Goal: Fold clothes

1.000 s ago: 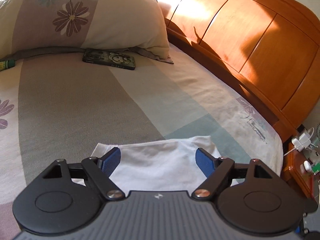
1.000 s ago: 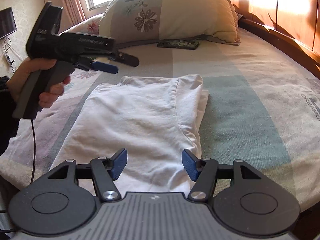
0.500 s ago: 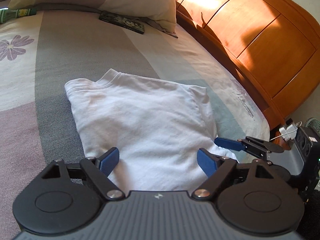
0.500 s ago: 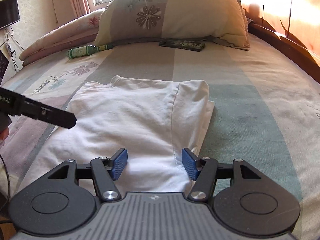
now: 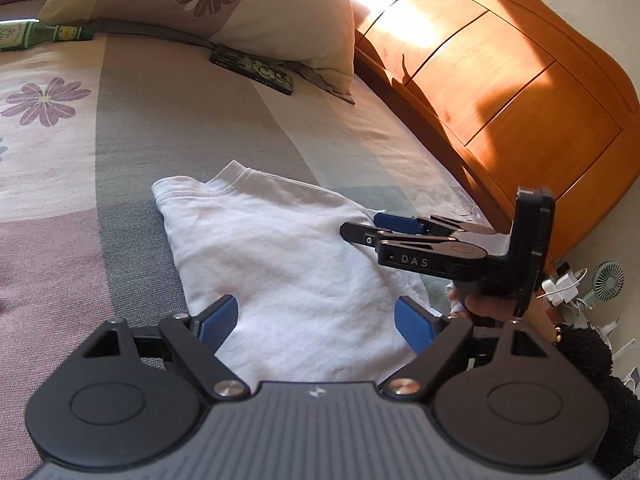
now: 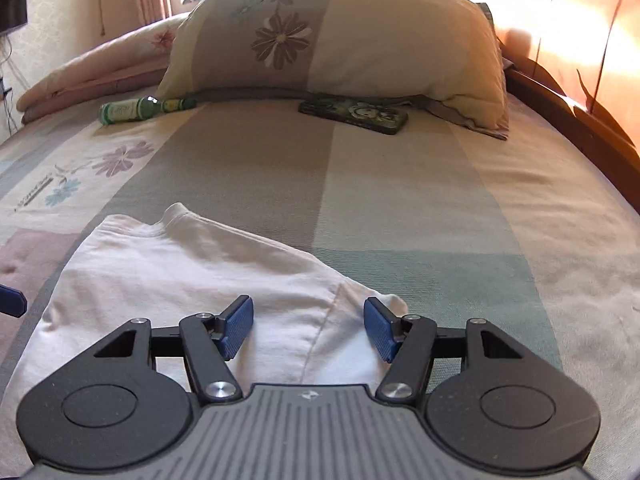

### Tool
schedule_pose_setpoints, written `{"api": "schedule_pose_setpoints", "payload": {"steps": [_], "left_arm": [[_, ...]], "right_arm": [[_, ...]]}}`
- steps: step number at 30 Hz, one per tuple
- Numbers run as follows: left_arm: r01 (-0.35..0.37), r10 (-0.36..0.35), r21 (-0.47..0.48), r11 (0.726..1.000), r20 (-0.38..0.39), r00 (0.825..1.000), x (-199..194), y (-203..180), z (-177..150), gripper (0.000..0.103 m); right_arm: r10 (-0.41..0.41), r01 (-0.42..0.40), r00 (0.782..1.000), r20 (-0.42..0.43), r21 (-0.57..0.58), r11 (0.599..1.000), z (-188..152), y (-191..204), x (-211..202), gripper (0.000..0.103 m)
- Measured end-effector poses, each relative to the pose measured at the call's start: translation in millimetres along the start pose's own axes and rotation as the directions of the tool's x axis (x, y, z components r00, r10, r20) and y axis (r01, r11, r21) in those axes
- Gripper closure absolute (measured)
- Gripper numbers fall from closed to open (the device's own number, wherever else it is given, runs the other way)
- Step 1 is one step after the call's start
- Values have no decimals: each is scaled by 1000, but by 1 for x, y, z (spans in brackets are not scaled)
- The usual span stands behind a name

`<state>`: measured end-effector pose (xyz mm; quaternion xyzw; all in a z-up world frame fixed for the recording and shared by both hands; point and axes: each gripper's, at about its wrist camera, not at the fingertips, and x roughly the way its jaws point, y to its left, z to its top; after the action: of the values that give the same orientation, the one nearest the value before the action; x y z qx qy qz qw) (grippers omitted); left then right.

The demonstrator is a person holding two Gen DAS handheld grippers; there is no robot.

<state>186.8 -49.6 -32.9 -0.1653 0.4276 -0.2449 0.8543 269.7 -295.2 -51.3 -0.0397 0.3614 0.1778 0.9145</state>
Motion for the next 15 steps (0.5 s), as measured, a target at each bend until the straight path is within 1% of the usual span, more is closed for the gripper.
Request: {"api": "schedule_pose_setpoints", "payload": {"steps": [2, 3, 5, 6, 9, 10, 11, 12, 13, 14, 15], "left_arm": [[-5, 5, 0, 1000, 5, 1000, 0, 1, 0, 18], [-6, 6, -1, 1000, 8, 1000, 0, 1, 0, 18], [21, -20, -11, 1000, 9, 1000, 2, -1, 0, 18], [29, -29, -8, 1000, 8, 1000, 3, -4, -2, 18], [39, -38, 13, 999, -19, 999, 9, -14, -7, 17], [37, -37, 15, 999, -32, 999, 12, -15, -10, 17], [23, -23, 14, 1000, -44, 999, 14, -15, -12, 17], [-45, 44, -8, 999, -57, 997, 15, -13, -14, 17], [-113, 110, -28, 993, -71, 991, 16, -11, -16, 18], [-166, 162, -47, 985, -82, 983, 16, -9, -19, 18], [-154, 149, -62, 986, -73, 986, 10, -7, -20, 18]], "right_arm": [[-31, 31, 1000, 3, 51, 998, -5, -9, -12, 37], [-35, 34, 999, 13, 54, 998, -8, -7, -24, 37], [-42, 40, 999, 33, 58, 997, -15, -3, -46, 37], [-15, 13, 999, 39, 54, 998, -19, 3, -57, 36], [52, -53, 998, 37, 13, 999, -36, 23, -76, 27], [61, -61, 998, 15, 13, 998, -43, 25, -75, 27], [68, -67, 998, -7, 14, 998, -50, 28, -75, 27], [25, -24, 999, -32, 29, 999, -56, 26, -74, 27], [-17, 19, 998, -59, 44, 999, -62, 24, -73, 27], [-57, 62, 995, -85, 58, 996, -68, 22, -72, 27], [-59, 65, 995, -77, 84, 994, -71, 19, -80, 27]]}}
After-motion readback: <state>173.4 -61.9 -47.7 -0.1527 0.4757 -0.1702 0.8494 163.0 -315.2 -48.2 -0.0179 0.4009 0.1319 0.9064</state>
